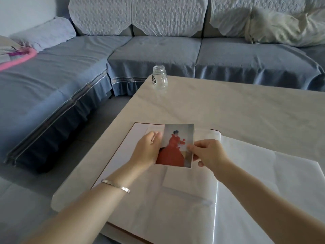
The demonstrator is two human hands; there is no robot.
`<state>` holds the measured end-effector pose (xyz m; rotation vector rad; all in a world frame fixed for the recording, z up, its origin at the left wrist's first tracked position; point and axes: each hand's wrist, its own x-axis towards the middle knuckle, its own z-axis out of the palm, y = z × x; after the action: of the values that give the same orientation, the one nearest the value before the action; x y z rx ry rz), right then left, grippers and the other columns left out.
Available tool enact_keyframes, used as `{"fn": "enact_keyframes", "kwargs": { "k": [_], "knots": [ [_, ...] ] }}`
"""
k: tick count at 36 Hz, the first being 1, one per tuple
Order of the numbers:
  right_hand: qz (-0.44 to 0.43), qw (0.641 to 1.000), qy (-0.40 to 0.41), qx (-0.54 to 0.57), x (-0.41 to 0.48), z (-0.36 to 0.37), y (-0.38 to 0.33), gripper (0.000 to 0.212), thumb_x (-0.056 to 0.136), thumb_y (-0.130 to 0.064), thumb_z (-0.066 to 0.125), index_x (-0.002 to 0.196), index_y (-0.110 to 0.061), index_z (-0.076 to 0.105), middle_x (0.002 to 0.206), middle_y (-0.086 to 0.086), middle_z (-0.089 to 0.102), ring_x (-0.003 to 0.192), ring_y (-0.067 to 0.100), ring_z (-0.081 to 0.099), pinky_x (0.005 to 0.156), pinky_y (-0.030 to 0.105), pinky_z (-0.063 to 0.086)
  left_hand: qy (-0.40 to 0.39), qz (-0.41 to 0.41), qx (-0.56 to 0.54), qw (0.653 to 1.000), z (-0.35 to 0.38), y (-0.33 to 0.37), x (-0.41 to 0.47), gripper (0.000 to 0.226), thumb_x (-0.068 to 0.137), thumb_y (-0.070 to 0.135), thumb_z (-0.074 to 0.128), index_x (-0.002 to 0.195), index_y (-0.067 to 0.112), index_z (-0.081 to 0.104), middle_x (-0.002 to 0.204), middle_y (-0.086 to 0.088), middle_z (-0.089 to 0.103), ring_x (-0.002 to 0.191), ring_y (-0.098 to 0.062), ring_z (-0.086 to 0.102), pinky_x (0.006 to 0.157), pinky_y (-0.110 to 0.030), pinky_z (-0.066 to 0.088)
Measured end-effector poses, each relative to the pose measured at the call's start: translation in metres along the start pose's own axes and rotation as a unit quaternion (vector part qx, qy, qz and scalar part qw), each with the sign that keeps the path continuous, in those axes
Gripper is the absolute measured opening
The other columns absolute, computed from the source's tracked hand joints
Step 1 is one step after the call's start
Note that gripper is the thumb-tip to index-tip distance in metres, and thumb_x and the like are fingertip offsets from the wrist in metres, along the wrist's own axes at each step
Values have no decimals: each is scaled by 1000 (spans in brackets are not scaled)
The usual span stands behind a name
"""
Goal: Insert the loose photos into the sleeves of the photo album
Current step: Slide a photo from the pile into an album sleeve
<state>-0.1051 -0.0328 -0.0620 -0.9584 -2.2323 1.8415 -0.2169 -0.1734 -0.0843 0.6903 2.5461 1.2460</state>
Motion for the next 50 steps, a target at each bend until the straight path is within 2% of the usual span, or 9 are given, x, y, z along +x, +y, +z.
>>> {"fn": "enact_keyframes", "kwargs": {
  "k": [3, 6, 11, 16, 20, 23, 28, 35, 50],
  "knots": [
    [18, 998, 48, -45, 9, -7, 5, 24, 88, -12, 61, 68, 0, 66, 39, -4, 51, 48, 18, 43, 48, 25, 35, -12, -5, 148, 989, 5, -17, 2, 56, 96, 49, 31, 126, 5, 49, 128, -11, 54, 115, -23, 50, 92, -30, 36],
    [22, 990, 50, -130, 18, -15, 4, 30, 87, -11, 62, 59, -1, 60, 35, -2, 43, 41, 18, 38, 50, 28, 34, -81, -42, 237, 967, 13, -35, 1, 71, 95, 55, 33, 150, 16, 10, 159, -1, 6, 146, -16, 5, 116, -35, 8],
    [40, 963, -1, -265, 29, -19, -16, 42, 89, -13, 57, 49, -9, 43, 50, 6, 43, 44, 16, 37, 47, 24, 31, -54, -39, 247, 967, 24, -50, -4, 69, 95, 58, 27, 151, 23, 8, 159, 6, -2, 145, -9, -8, 117, -32, -4],
    [61, 924, -39, -376, 38, -9, -34, 26, 88, -17, 56, 63, -9, 56, 55, 3, 51, 50, 17, 46, 53, 22, 35, -45, -26, 209, 977, 23, -52, -4, 58, 99, 48, 25, 151, 25, 12, 158, 8, 1, 145, -7, -6, 115, -29, -6],
    [56, 916, -36, -394, 40, 5, -40, 31, 87, -16, 54, 57, -12, 49, 52, 1, 47, 43, 13, 39, 41, 17, 30, -36, -20, 190, 981, 22, -51, -7, 55, 100, 44, 24, 150, 25, 14, 158, 8, 4, 145, -7, -4, 115, -28, -5],
    [22, 934, -9, -357, 41, 10, -35, 32, 88, -15, 55, 57, -10, 50, 48, -1, 43, 44, 13, 37, 33, 16, 25, -25, -17, 188, 982, 22, -51, -7, 56, 100, 44, 25, 150, 22, 16, 158, 6, 8, 145, -8, -2, 115, -28, -4],
    [-38, 960, 73, -266, 40, 20, -13, 24, 90, -16, 56, 78, 1, 66, 59, 2, 53, 55, 17, 45, 45, 25, 30, -10, -21, 148, 989, 22, -52, -8, 55, 100, 43, 28, 149, 23, 20, 157, 9, 12, 145, -5, 1, 115, -26, -4],
    [-95, 969, 113, -198, 36, 34, 7, 18, 94, -18, 52, 79, -12, 60, 58, -8, 53, 54, 5, 46, 43, 12, 31, 18, -23, 58, 998, 19, -54, -10, 46, 102, 34, 22, 145, 21, 33, 153, 7, 26, 143, -5, 14, 118, -27, 3],
    [-70, 978, 143, -134, 34, 65, 10, 19, 95, -16, 49, 82, -9, 61, 73, 5, 63, 66, 20, 53, 52, 26, 35, 104, -41, 23, 993, 19, -55, -14, 38, 101, 17, 36, 135, 6, 48, 145, -6, 42, 138, -15, 32, 104, -9, 13]
  ]
}}
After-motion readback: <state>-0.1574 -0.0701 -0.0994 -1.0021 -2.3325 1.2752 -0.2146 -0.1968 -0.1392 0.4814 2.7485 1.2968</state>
